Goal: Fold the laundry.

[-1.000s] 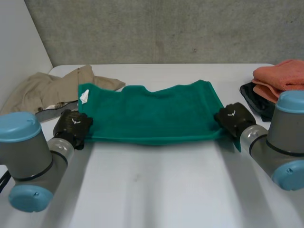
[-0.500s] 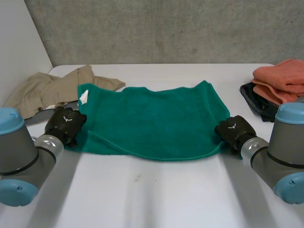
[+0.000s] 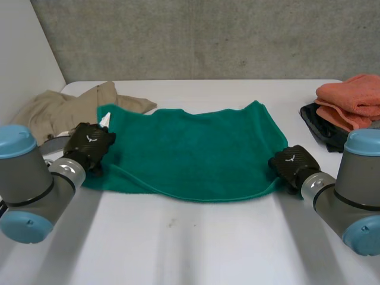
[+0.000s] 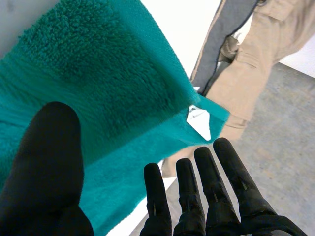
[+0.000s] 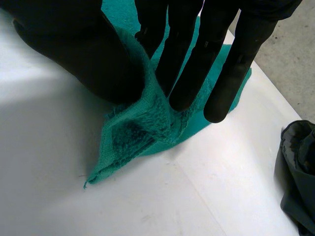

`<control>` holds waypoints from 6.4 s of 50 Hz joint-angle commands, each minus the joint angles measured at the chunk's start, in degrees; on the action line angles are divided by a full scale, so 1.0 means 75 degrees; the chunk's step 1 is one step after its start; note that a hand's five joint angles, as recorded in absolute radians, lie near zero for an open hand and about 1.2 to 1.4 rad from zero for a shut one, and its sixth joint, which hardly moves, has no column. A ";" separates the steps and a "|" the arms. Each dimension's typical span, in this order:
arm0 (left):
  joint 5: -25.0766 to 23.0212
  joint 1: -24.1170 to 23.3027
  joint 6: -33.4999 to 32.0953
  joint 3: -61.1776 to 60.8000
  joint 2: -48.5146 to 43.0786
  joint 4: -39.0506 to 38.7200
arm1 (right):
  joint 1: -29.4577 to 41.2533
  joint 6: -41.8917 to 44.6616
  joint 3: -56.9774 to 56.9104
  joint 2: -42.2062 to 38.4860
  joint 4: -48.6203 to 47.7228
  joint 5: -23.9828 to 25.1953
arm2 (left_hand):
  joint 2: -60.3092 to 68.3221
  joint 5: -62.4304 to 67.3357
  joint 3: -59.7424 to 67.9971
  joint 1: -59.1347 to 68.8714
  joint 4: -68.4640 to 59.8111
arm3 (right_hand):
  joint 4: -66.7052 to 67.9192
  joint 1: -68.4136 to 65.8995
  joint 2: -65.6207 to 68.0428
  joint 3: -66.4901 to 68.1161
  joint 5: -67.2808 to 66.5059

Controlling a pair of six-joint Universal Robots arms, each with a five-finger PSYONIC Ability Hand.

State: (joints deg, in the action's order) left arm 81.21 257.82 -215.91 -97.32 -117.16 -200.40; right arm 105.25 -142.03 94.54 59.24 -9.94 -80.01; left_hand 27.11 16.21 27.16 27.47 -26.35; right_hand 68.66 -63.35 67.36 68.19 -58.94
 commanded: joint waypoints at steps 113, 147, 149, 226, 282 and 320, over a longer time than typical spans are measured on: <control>0.0691 -0.1119 0.0264 0.0261 0.0691 0.0786 | -0.2033 -0.0586 -0.0723 0.0351 0.1842 0.1035 | -0.1962 -0.1841 -0.1967 -0.2009 0.1860 | -0.4513 0.3805 -0.4340 -0.4450 0.4551; 0.0668 -0.1014 0.0394 -0.0313 0.1464 0.0575 | -0.3536 0.2344 -0.0324 0.0994 -0.0045 0.0157 | -0.1984 -0.1864 -0.1990 -0.2031 0.1883 | 0.1512 -0.2220 0.1685 0.1575 -0.1474; 0.0668 -0.0978 0.0405 -0.0325 0.1546 0.0587 | -0.2997 0.2250 -0.0394 0.1264 -0.0150 0.0215 | -0.1962 -0.1841 -0.1967 -0.2009 0.1860 | 0.1512 -0.2220 0.1685 0.1575 -0.1474; 0.0726 -0.1494 0.0827 -0.0771 0.2238 0.0528 | 0.4084 0.0082 -0.0664 -0.0456 -0.1826 0.1374 | -0.2029 -0.1908 -0.2034 -0.2076 0.1928 | 0.1512 -0.2220 0.1685 0.1575 -0.1474; 0.2380 -0.3417 0.3160 0.2393 0.0373 0.2778 | 0.2607 -0.1829 -0.1793 0.0209 0.0720 -0.0652 | -0.2096 -0.1975 -0.2101 -0.2143 0.1995 | -0.7822 0.7114 -0.7648 -0.7758 0.7859; -0.2227 -0.2619 0.2726 0.3507 0.0586 0.3422 | 0.3264 -0.1114 -0.0359 -0.1066 -0.2787 0.0016 | -0.2096 -0.1976 -0.2102 -0.2143 0.1995 | -0.7161 0.6453 -0.6988 -0.7097 0.7198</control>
State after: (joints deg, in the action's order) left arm 64.53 238.18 -195.61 -71.03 -112.88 -174.72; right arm 129.72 -150.38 93.98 51.76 -30.37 -80.00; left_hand 12.63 2.73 12.69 10.96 -12.20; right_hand 12.14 -12.82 12.19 12.07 -2.70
